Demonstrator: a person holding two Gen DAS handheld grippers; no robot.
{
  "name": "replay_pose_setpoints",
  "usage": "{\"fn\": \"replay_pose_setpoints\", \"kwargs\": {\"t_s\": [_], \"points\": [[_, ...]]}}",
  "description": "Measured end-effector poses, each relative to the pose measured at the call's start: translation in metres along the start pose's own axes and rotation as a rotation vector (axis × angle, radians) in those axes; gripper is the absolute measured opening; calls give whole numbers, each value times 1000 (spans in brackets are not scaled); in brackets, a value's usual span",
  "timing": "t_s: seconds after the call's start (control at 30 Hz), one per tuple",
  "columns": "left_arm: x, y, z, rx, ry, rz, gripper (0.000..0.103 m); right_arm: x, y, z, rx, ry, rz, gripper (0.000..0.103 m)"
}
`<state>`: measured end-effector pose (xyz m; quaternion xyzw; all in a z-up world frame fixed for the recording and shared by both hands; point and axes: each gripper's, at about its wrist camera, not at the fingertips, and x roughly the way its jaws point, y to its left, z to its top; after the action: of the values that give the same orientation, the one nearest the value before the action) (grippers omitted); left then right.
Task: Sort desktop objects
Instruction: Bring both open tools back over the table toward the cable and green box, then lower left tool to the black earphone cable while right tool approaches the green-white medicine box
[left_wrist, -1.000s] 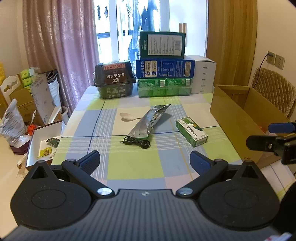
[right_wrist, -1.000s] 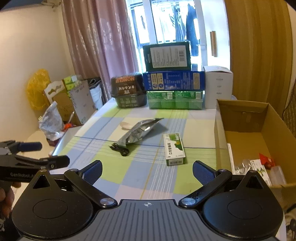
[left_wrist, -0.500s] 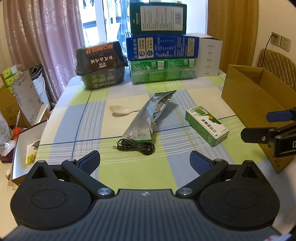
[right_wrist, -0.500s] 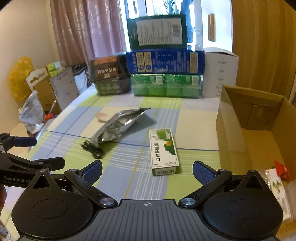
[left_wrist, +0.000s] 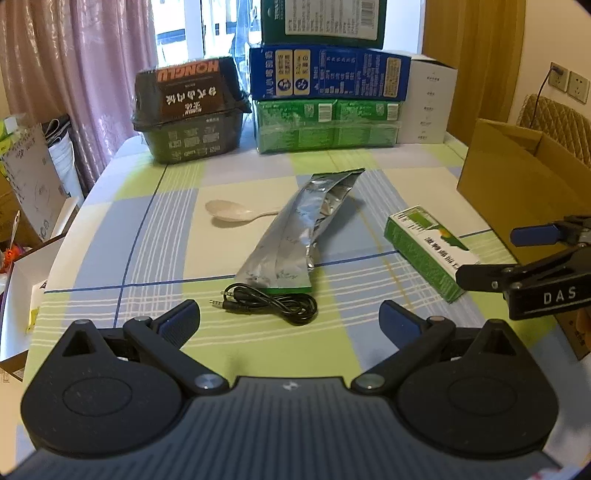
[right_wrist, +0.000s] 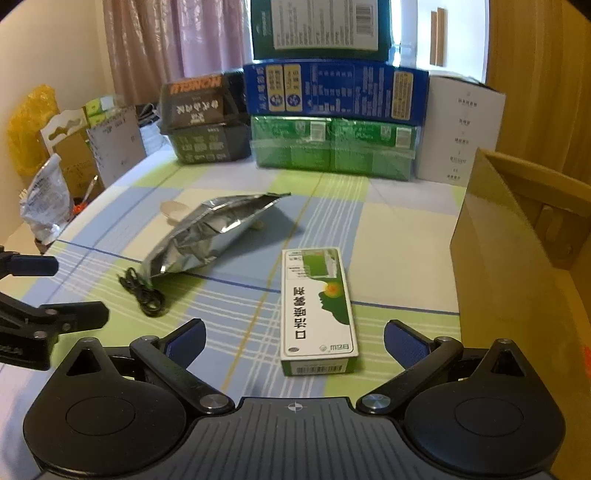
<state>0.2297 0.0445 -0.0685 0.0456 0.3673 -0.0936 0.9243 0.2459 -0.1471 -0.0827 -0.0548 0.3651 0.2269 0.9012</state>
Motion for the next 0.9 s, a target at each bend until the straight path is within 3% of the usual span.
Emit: {"fn": "replay_pose_setpoints", "kwargs": {"t_s": [0.47, 0.77, 0.9], "points": [[44, 9, -1, -122, 40, 8, 99, 29, -7, 5, -27, 33, -13, 101], [74, 0, -5, -161, 59, 75, 86, 47, -13, 0, -72, 48, -6, 100], [80, -1, -7, -176, 61, 103, 74, 54, -14, -2, -76, 64, -2, 95]]}}
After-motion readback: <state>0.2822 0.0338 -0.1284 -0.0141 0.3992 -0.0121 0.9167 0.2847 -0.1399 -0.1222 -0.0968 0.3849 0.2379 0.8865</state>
